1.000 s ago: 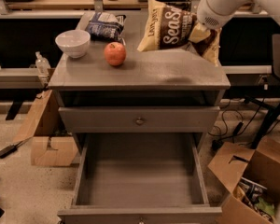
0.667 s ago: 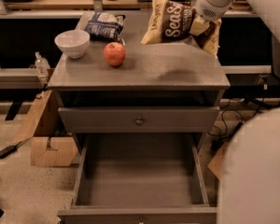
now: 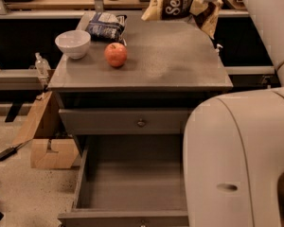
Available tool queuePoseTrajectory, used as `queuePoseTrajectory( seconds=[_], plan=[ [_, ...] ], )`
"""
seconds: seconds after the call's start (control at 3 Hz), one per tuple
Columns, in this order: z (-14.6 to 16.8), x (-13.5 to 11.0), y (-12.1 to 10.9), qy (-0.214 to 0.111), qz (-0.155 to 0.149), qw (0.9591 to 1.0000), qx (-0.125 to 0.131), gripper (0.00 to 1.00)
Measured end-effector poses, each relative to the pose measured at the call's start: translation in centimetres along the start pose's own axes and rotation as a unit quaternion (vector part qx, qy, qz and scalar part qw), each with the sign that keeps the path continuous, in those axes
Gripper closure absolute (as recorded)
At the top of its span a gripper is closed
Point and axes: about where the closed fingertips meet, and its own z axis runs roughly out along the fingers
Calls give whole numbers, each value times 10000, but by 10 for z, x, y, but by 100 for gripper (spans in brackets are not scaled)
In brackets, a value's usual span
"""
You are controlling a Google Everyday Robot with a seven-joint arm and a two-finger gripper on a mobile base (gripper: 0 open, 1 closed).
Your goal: Pick brown chip bag from middle drawer and place on counter
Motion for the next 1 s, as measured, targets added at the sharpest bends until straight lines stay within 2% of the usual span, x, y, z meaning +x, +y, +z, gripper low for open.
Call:
queuePoseTrajectory(
  seconds=[0.33, 1.0],
  plan=[
    [-19, -16, -22, -202, 9, 9994, 276, 77],
    [-12, -16, -18, -183, -1, 9996, 223, 31]
  ],
)
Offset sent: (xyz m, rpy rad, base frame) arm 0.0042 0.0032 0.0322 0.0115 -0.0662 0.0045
